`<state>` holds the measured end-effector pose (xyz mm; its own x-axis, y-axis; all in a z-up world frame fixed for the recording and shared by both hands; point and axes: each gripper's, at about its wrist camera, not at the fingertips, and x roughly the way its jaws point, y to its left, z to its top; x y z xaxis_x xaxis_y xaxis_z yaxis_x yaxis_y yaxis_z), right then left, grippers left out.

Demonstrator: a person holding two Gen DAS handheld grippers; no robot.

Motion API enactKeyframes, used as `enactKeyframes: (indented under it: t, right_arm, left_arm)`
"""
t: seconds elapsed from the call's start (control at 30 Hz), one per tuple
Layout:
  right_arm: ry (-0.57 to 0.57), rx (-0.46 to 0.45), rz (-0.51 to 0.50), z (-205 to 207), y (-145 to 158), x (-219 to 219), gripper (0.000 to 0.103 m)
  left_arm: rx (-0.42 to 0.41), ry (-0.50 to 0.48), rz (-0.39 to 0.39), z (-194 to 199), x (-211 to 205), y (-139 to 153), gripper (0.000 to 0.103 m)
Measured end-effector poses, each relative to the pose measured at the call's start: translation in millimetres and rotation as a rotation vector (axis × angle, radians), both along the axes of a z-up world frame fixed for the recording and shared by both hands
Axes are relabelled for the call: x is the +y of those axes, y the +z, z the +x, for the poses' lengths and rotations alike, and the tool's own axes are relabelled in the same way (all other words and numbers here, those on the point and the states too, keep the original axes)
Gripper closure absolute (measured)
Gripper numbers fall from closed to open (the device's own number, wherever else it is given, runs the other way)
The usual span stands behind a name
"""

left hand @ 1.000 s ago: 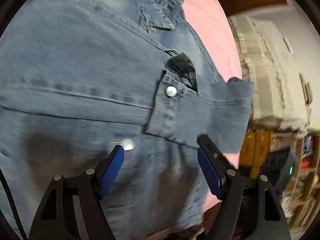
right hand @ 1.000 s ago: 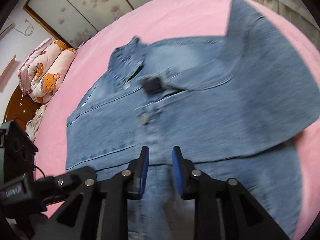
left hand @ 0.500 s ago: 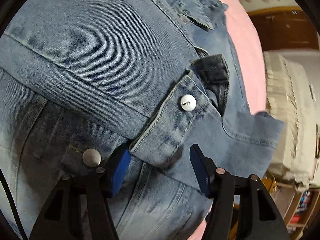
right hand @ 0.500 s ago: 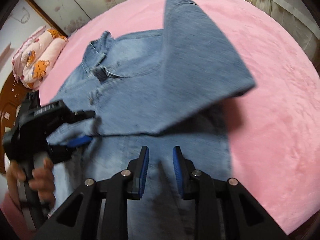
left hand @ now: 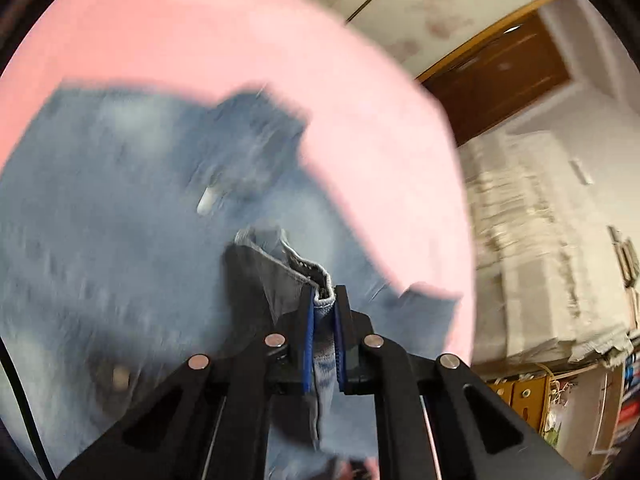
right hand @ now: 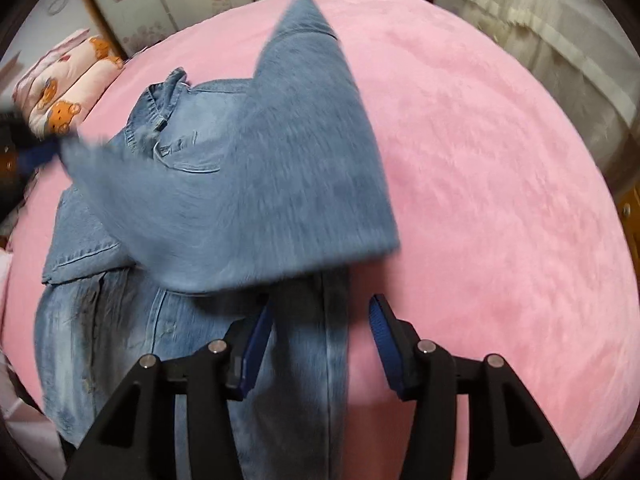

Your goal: Fold large clothes

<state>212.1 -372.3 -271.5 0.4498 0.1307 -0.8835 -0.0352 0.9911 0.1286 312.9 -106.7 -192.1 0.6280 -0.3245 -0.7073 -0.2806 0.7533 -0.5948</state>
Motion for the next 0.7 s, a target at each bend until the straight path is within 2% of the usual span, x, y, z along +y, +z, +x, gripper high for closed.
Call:
enactKeyframes:
  t: [0.13, 0.2, 0.27, 0.37, 0.47, 0.53, 0.57, 0.6, 0.7]
  right_arm:
    - [0.026, -0.032, 0.007, 16.6, -0.5, 7.3, 0.053]
    - [0.039, -0.04, 0.015, 21.4, -2.6, 11.1, 0.053]
    - [0.059, -0.044, 0.021, 26.5, -5.7, 15.8, 0.053]
    - [0.088, -0.067, 0.028, 29.4, -6.8, 22.0, 0.053]
    - [0.102, -0.118, -0.003, 30.8, -4.6, 29.4, 0.053]
    - [0.119, -0.127, -0.044, 33.9, -7.2, 33.1, 0.053]
    - [0.12, -0.118, -0.063, 35.5, -9.8, 33.8, 0.053]
    - [0.117, -0.107, -0.065, 37.4, -12.7, 33.0, 0.053]
    - [0.102, -0.084, -0.02, 38.8, -20.6, 27.0, 0.053]
  left_arm:
    - [-0.158, 0.055, 0.009, 15.9, 28.4, 50.6, 0.097]
    - [-0.211, 0.107, 0.052, 15.2, 49.2, 68.8, 0.097]
    - [-0.218, 0.153, 0.129, 7.6, 68.3, 77.0, 0.097]
    - [-0.133, 0.212, 0.234, 0.3, 92.8, 59.6, 0.097]
    - [-0.029, 0.266, 0.313, -7.1, 114.3, 17.3, 0.098]
    - [0.096, 0.287, 0.356, -8.5, 124.1, -20.7, 0.099]
    - [0.138, 0.293, 0.34, -11.9, 127.6, -34.8, 0.099]
    - [0.194, 0.306, 0.293, -15.6, 132.0, -52.7, 0.099]
    - [0.275, 0.331, 0.205, -28.7, 132.8, -84.2, 0.099]
